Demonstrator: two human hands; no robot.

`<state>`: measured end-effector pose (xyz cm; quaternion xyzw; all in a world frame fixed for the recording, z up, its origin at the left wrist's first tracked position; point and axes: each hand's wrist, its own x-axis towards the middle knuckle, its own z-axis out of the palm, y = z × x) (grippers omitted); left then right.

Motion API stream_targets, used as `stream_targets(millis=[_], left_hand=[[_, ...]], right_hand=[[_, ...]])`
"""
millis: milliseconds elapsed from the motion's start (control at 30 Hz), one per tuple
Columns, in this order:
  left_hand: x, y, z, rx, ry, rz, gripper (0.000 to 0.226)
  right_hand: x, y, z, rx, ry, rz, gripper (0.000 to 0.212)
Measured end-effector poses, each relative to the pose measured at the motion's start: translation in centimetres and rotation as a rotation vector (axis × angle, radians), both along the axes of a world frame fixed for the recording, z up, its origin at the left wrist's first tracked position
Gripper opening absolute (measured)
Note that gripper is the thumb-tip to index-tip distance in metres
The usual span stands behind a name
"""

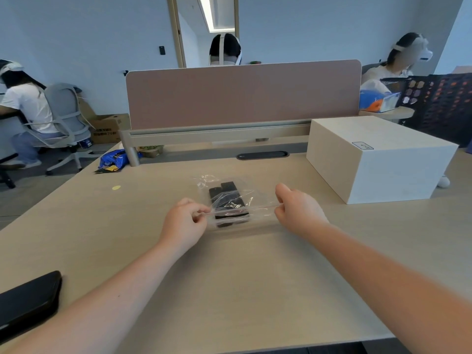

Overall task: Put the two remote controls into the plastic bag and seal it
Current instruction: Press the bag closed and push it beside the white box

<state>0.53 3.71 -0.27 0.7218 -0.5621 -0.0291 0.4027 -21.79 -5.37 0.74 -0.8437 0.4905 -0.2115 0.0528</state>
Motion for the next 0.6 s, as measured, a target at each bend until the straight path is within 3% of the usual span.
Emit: stream_targets(millis=[67,133,333,400,467,533,600], left_hand=[[-0.2,0.1,0.0,0.01,-0.012,0.026,0.02],[-0.2,0.1,0.0,-0.002,0.019,0.018,0.019],[0.5,1.4,0.2,0.01,0.355,-0.25,0.027],[0.9,1.9,0.1,0.071,0.274,-0.306,0.035],[1.4,2.3,-0.3,0.095,0.023,-0.246,0.027],[1.6,2.7,-0.5,0.037,-0.204,-0.146,0.013],[1.4,2.9,-0.7,-0.039,-0.285,-0.128,0.011]], right_hand=[[0.1,0.1,0.3,0.058,-0.002,0.029,0.007],[0.1,0.1,0.4,0.08,0.027,0.046,0.018],[0.0,0.2,0.9,0.138,-0.102,0.022,0.03],[0.0,0.3,1.3,0.171,-0.132,-0.026,0.031],[0.0,0.5,1.5,0.188,-0.1,-0.11,0.029],[0.0,0.9,1.7,0.177,-0.014,-0.183,0.026],[0.3,1.3,1.7,0.14,0.06,-0.193,0.024]])
